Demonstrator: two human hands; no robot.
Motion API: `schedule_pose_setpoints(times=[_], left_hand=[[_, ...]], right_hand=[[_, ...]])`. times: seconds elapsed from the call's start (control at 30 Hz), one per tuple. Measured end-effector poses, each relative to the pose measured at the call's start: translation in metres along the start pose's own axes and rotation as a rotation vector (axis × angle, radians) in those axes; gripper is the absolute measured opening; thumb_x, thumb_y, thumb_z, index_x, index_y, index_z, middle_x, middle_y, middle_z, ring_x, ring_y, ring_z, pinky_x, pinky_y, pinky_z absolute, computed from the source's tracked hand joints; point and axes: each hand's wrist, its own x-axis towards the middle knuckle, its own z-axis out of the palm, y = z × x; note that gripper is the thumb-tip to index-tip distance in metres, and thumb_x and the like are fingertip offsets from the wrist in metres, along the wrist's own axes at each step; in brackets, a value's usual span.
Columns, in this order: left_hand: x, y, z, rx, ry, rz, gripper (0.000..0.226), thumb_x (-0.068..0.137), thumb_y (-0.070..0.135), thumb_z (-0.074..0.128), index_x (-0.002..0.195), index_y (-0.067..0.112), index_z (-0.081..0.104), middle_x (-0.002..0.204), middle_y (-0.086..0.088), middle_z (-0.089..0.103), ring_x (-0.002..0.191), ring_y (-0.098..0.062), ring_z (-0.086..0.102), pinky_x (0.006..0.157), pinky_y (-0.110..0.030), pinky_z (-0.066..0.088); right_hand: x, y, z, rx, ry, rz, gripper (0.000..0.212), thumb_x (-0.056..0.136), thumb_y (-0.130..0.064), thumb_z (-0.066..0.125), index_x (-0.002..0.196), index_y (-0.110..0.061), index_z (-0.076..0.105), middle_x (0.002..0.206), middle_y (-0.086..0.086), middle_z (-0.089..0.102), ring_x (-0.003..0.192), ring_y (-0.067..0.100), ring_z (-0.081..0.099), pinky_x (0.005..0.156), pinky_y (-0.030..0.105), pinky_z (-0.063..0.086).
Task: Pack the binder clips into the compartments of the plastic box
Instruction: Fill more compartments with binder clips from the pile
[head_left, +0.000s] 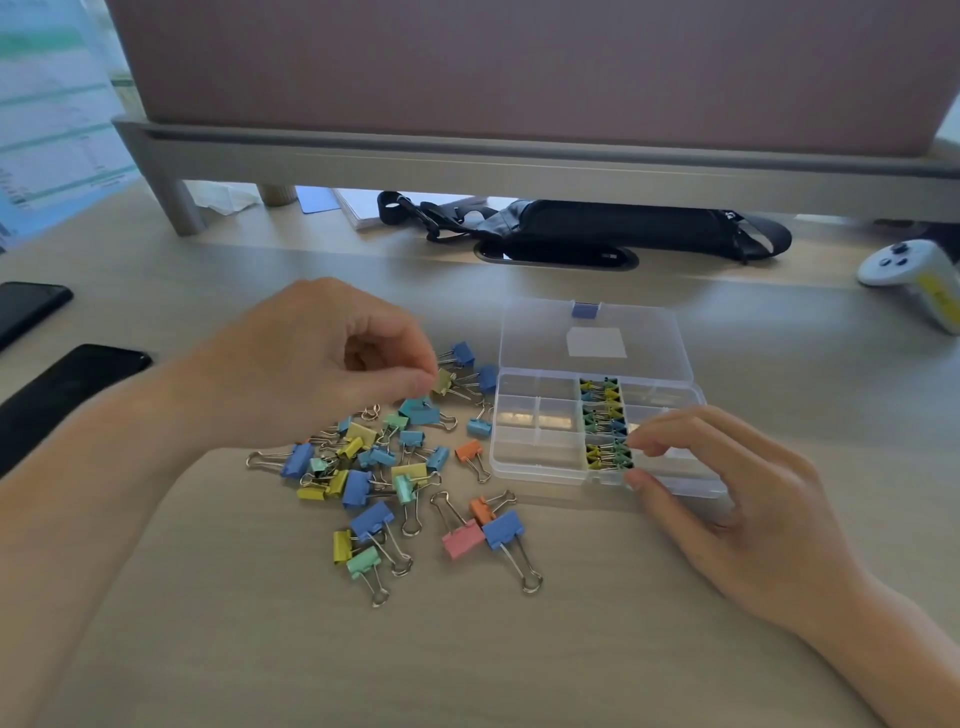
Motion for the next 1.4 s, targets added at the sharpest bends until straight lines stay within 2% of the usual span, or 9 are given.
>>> schedule_pose_setpoints(times=[0.1, 0.3, 0.47, 0.6, 0.77, 0.97, 1.1, 1.27, 1.4], left_hand=[[0.007, 0.007, 0.01, -0.298, 0.056, -0.051, 0.005, 0.09, 0.015, 0.071, 0.091, 0.015, 0.076, 0.08, 0.004, 0.079, 0.072, -0.014, 0.076, 0.069, -0.024, 0.061], [0.03, 0.034, 0.056, -0.542, 0.084, -0.038, 0.005, 0.094, 0.009, 0.067, 0.093, 0.006, 0.071, 0.08, -0.001, 0.08, 0.068, -0.018, 0.075, 0.063, -0.024, 0.059], [0.05, 0.051, 0.08, -0.56, 0.119, 0.024, 0.004, 0.095, 0.014, 0.07, 0.092, 0.012, 0.072, 0.078, 0.002, 0.079, 0.072, -0.015, 0.076, 0.066, -0.024, 0.06], [0.061, 0.052, 0.088, -0.358, 0.094, 0.041, 0.004, 0.089, 0.021, 0.078, 0.089, 0.021, 0.074, 0.078, 0.01, 0.078, 0.073, -0.003, 0.074, 0.07, -0.018, 0.059], [0.079, 0.058, 0.103, -0.143, 0.062, 0.078, 0.003, 0.088, 0.021, 0.08, 0.088, 0.023, 0.078, 0.072, 0.015, 0.072, 0.069, 0.006, 0.067, 0.064, -0.007, 0.05], [0.086, 0.063, 0.117, -0.039, 0.104, 0.086, 0.005, 0.087, 0.021, 0.079, 0.086, 0.025, 0.079, 0.07, 0.019, 0.065, 0.071, 0.006, 0.062, 0.063, -0.003, 0.043], [0.088, 0.066, 0.119, 0.017, 0.083, 0.07, 0.005, 0.087, 0.023, 0.079, 0.082, 0.026, 0.079, 0.068, 0.02, 0.064, 0.066, 0.006, 0.061, 0.058, -0.004, 0.043], [0.088, 0.067, 0.12, 0.053, 0.04, 0.077, 0.011, 0.086, 0.022, 0.078, 0.077, 0.027, 0.077, 0.07, 0.018, 0.066, 0.067, 0.005, 0.061, 0.061, -0.004, 0.045], [0.089, 0.069, 0.122, 0.078, 0.065, 0.079, 0.011, 0.086, 0.021, 0.077, 0.077, 0.026, 0.077, 0.07, 0.017, 0.066, 0.067, 0.003, 0.061, 0.057, -0.006, 0.042]], right_hand=[[0.0, -0.001, -0.002, 0.014, 0.005, 0.02, 0.018, 0.095, -0.03, 0.066, 0.103, -0.016, 0.072, 0.095, -0.007, 0.067, 0.095, 0.006, 0.065, 0.09, 0.011, 0.045], [0.027, -0.016, -0.007, 0.293, -0.041, 0.204, 0.032, 0.091, -0.039, 0.079, 0.118, -0.023, 0.073, 0.099, -0.011, 0.076, 0.094, 0.011, 0.074, 0.088, 0.016, 0.054], [0.059, -0.015, -0.009, 0.646, -0.014, 0.394, 0.018, 0.082, -0.019, 0.078, 0.1, -0.016, 0.078, 0.092, -0.003, 0.081, 0.086, 0.014, 0.079, 0.082, 0.023, 0.061], [0.058, 0.007, -0.009, 0.491, -0.049, 0.415, 0.015, 0.083, -0.01, 0.084, 0.09, -0.023, 0.08, 0.086, -0.005, 0.081, 0.082, 0.015, 0.078, 0.083, 0.031, 0.063], [0.049, 0.026, -0.012, 0.251, -0.096, 0.355, 0.017, 0.085, -0.016, 0.084, 0.091, -0.032, 0.08, 0.083, -0.016, 0.079, 0.078, 0.004, 0.076, 0.079, 0.02, 0.06], [0.034, 0.044, -0.02, 0.105, -0.131, 0.328, 0.023, 0.086, -0.036, 0.077, 0.109, -0.037, 0.077, 0.106, -0.032, 0.073, 0.105, -0.005, 0.068, 0.092, 0.009, 0.049], [0.027, 0.049, -0.02, 0.136, -0.029, 0.334, 0.015, 0.088, -0.021, 0.078, 0.102, -0.028, 0.078, 0.102, -0.023, 0.076, 0.105, -0.002, 0.07, 0.098, 0.014, 0.049], [0.022, 0.048, -0.015, 0.115, -0.01, 0.289, 0.013, 0.085, -0.017, 0.083, 0.092, -0.026, 0.078, 0.093, -0.02, 0.077, 0.094, 0.001, 0.073, 0.09, 0.022, 0.053], [0.021, 0.049, -0.015, 0.07, -0.002, 0.257, 0.014, 0.083, -0.014, 0.086, 0.089, -0.025, 0.079, 0.092, -0.02, 0.075, 0.09, 0.0, 0.071, 0.084, 0.013, 0.048]])
